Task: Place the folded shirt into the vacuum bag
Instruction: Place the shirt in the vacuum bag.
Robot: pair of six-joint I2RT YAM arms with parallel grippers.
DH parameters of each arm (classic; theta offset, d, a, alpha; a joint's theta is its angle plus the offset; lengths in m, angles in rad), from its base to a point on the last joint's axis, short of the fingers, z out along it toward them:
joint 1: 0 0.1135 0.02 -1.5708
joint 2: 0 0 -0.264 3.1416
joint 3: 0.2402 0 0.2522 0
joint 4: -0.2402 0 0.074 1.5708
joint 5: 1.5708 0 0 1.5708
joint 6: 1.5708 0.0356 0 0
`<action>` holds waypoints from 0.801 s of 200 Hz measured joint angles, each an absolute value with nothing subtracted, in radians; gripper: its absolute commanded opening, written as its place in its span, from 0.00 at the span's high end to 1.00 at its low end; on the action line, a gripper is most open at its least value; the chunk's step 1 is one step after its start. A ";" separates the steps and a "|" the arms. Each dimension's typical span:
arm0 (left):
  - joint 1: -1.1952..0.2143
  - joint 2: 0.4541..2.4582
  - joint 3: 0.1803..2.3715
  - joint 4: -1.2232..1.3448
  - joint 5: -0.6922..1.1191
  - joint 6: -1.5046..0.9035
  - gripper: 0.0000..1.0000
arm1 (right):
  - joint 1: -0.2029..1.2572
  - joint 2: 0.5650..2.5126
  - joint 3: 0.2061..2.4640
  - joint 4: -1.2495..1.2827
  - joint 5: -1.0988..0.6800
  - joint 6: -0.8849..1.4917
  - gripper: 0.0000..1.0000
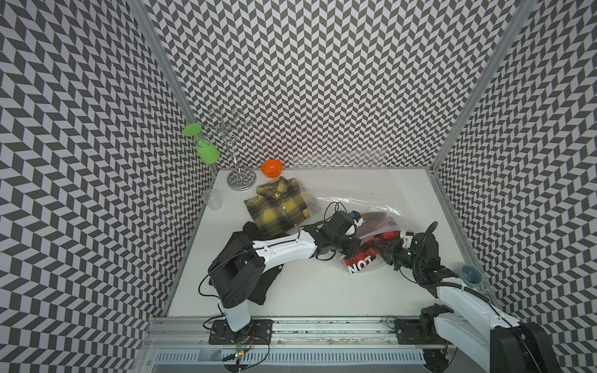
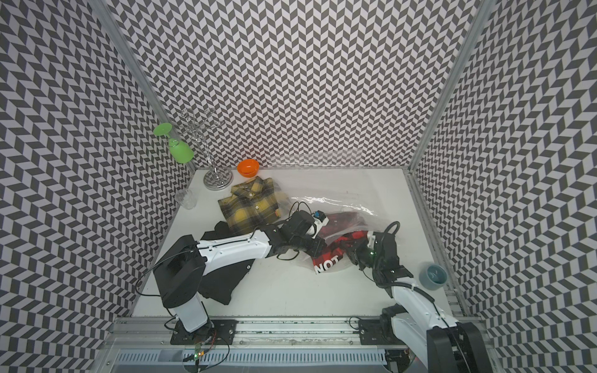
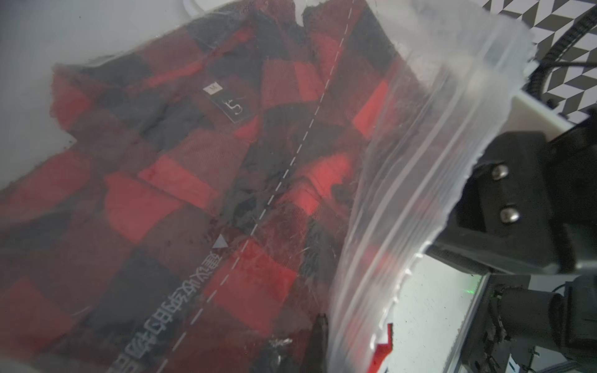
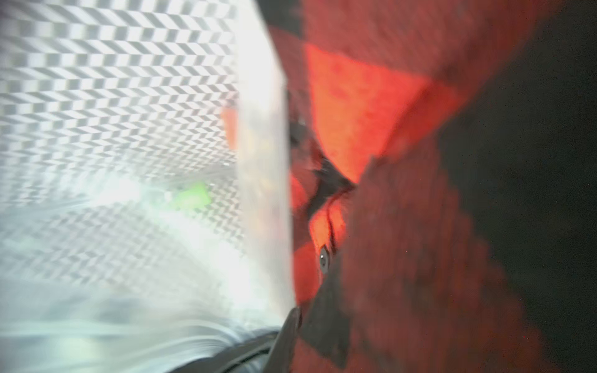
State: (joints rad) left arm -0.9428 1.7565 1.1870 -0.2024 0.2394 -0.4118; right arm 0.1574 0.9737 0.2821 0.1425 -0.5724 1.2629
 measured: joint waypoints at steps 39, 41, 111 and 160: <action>-0.948 1.736 1.230 -0.196 0.247 -0.425 1.00 | 0.217 0.982 0.244 0.183 -0.518 1.272 0.58; -0.948 1.735 1.233 -0.196 0.247 -0.425 1.00 | 0.224 0.981 0.238 0.187 -0.513 1.278 0.57; -0.956 1.733 1.272 -0.197 0.253 -0.440 1.00 | 0.386 1.098 0.132 0.329 -0.369 1.365 0.70; -1.023 1.729 1.242 -0.181 0.244 -0.453 1.00 | 0.362 1.211 0.208 0.395 -0.278 1.361 0.77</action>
